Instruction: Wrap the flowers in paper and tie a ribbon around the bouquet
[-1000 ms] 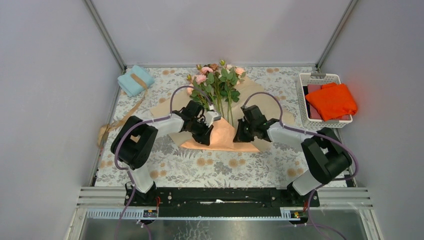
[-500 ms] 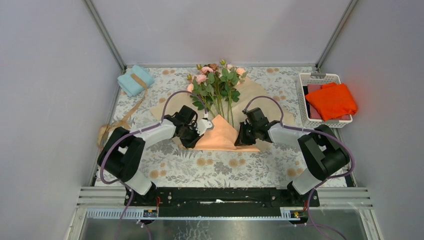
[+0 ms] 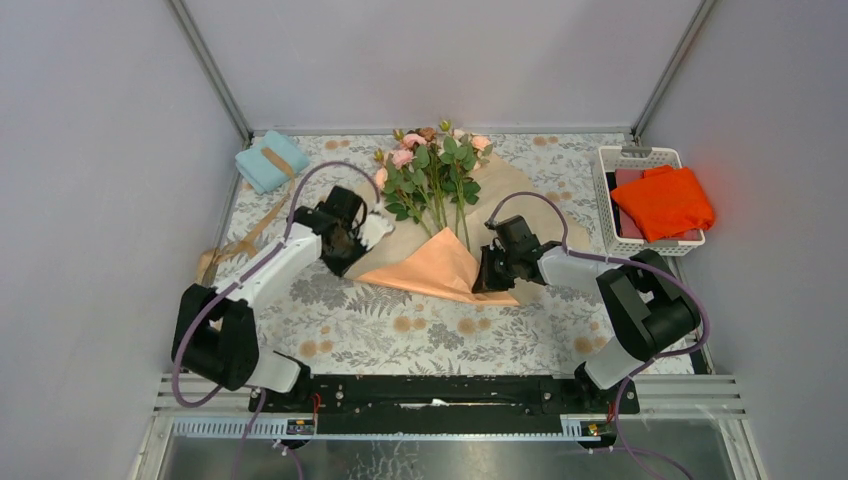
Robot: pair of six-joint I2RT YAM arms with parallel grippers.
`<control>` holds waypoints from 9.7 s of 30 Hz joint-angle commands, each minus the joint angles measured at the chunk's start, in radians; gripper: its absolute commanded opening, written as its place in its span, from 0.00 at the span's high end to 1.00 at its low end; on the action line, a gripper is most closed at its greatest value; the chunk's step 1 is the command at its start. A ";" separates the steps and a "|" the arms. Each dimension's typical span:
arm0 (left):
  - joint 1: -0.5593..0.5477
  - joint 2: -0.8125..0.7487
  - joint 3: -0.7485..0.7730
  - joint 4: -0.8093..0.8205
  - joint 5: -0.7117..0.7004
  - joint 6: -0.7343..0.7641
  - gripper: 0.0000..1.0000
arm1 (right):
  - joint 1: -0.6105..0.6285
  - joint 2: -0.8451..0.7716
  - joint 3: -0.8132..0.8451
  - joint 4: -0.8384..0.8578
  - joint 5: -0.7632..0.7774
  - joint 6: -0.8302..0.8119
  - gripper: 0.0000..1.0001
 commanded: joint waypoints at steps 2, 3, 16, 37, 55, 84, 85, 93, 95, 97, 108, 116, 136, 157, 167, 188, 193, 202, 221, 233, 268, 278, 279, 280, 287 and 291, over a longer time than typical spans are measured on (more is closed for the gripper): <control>-0.179 0.011 0.212 0.043 0.204 -0.127 0.78 | -0.006 0.012 0.006 -0.158 0.137 -0.026 1.00; -0.220 0.044 0.234 0.091 0.245 -0.157 0.78 | -0.005 0.009 0.006 -0.155 0.154 -0.009 1.00; -0.320 0.385 0.240 0.608 0.425 -0.497 0.75 | 0.054 -0.129 0.016 -0.167 0.304 0.182 0.95; -0.318 0.414 0.078 0.645 0.440 -0.585 0.75 | 0.055 -0.447 -0.304 -0.166 0.420 0.777 0.34; -0.347 0.397 0.322 0.517 0.571 -0.439 0.62 | 0.057 -0.345 -0.161 -0.172 0.562 0.551 1.00; -0.266 0.630 0.367 0.626 0.530 -0.618 0.59 | 0.473 -0.183 0.090 0.040 0.836 -0.271 1.00; -0.260 0.628 0.368 0.626 0.535 -0.617 0.59 | 0.474 -0.178 0.100 0.036 0.841 -0.289 1.00; -0.246 0.649 0.348 0.641 0.508 -0.611 0.59 | 0.469 -0.246 0.062 0.024 0.877 -0.198 0.72; -0.245 0.664 0.346 0.641 0.507 -0.618 0.59 | 0.461 -0.256 0.011 0.015 0.882 -0.057 0.46; -0.244 0.668 0.340 0.645 0.513 -0.621 0.59 | 0.450 -0.259 -0.034 -0.025 0.904 0.107 0.38; -0.244 0.667 0.318 0.662 0.515 -0.623 0.59 | 0.433 -0.310 -0.272 0.222 0.913 0.594 0.22; -0.246 0.660 0.325 0.656 0.521 -0.620 0.57 | 0.345 -0.195 -0.255 0.484 0.912 0.394 0.21; -0.248 0.676 0.399 0.571 0.481 -0.540 0.39 | 0.335 -0.232 -0.289 0.624 0.783 0.243 0.01; -0.234 0.676 0.411 0.558 0.384 -0.486 0.32 | 0.292 -0.164 -0.309 0.459 0.966 0.385 0.72; -0.202 0.553 0.450 0.413 0.414 -0.421 0.29 | 0.325 -0.118 -0.098 0.217 0.935 0.126 1.00; -0.122 0.655 0.425 0.460 0.367 -0.437 0.28 | 0.498 0.111 0.195 0.034 1.152 -0.532 1.00; -0.111 0.678 0.422 0.463 0.373 -0.454 0.28 | 0.560 0.192 0.252 0.114 1.120 -0.766 1.00; -0.003 0.645 0.441 0.433 0.552 -0.491 0.28 | 0.597 0.321 0.326 0.100 1.014 -0.882 1.00; 0.262 0.440 0.305 0.671 0.903 -0.907 0.01 | 0.598 0.400 0.359 0.070 1.001 -0.903 1.00; 0.170 0.567 0.332 0.795 0.926 -0.940 0.29 | 0.600 0.395 0.358 0.062 0.994 -0.920 1.00; 0.242 0.720 0.299 0.635 0.731 -0.817 1.00 | 0.228 0.182 0.464 0.003 0.033 -0.374 0.87; 0.242 0.722 0.295 0.631 0.702 -0.812 1.00 | 0.215 0.071 0.063 0.010 0.168 -0.237 1.00; 0.242 0.719 0.290 0.630 0.694 -0.808 1.00 | 0.215 0.039 0.035 -0.007 0.180 -0.229 1.00; 0.242 0.713 0.287 0.631 0.687 -0.803 1.00 | 0.215 0.002 0.007 -0.020 0.186 -0.217 1.00; 0.240 0.678 0.266 0.634 0.673 -0.784 1.00 | 0.211 -0.213 -0.048 -0.079 0.222 -0.186 0.97; 0.240 0.671 0.271 0.621 0.665 -0.770 1.00 | 0.199 -0.140 0.105 0.008 0.117 -0.244 0.93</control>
